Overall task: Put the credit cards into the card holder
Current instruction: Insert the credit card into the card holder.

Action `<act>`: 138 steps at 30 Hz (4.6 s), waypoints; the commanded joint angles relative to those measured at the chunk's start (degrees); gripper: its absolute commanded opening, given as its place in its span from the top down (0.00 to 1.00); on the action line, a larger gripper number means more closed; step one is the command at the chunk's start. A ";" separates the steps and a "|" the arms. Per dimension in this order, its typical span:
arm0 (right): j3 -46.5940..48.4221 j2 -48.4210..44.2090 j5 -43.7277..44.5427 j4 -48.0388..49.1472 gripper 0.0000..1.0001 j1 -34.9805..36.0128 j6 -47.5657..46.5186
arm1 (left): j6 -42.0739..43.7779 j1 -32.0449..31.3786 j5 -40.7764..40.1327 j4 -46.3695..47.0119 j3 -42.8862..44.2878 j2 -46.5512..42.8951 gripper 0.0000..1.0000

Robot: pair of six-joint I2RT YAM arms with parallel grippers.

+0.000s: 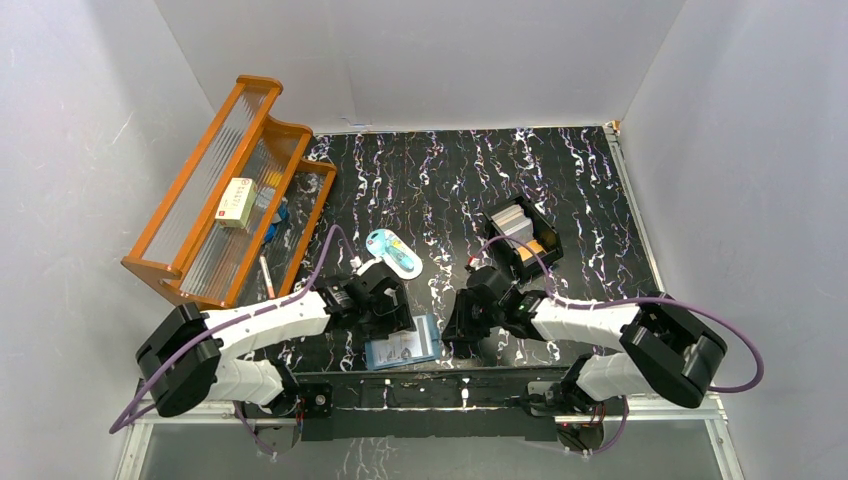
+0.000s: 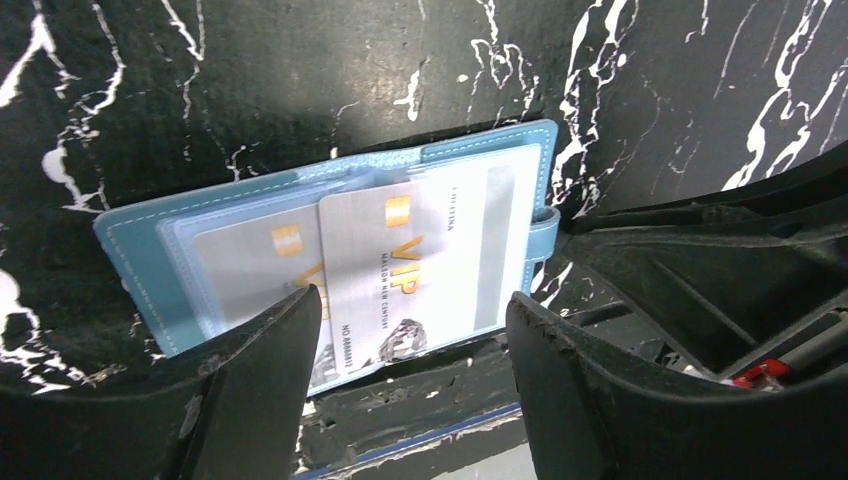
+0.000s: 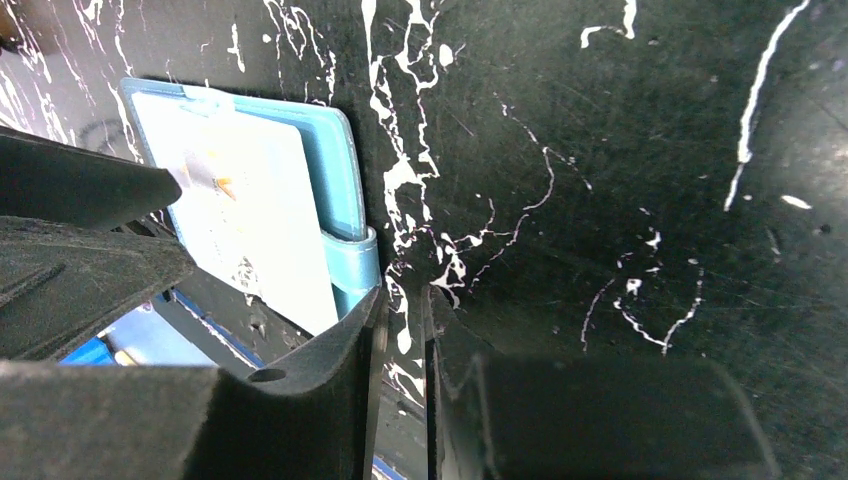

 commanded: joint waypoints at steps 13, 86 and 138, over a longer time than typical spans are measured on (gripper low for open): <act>1.42 2.48 0.38 4.10 0.73 2.30 1.22 | -2.25 -0.02 2.44 7.07 -2.73 2.38 0.32; 1.27 3.47 1.00 5.29 0.74 3.66 2.08 | -3.69 -1.92 7.20 16.48 -0.87 5.73 0.28; 0.27 -18.49 23.57 -13.96 0.73 3.80 5.26 | 2.12 -2.78 7.85 18.99 6.34 9.74 0.27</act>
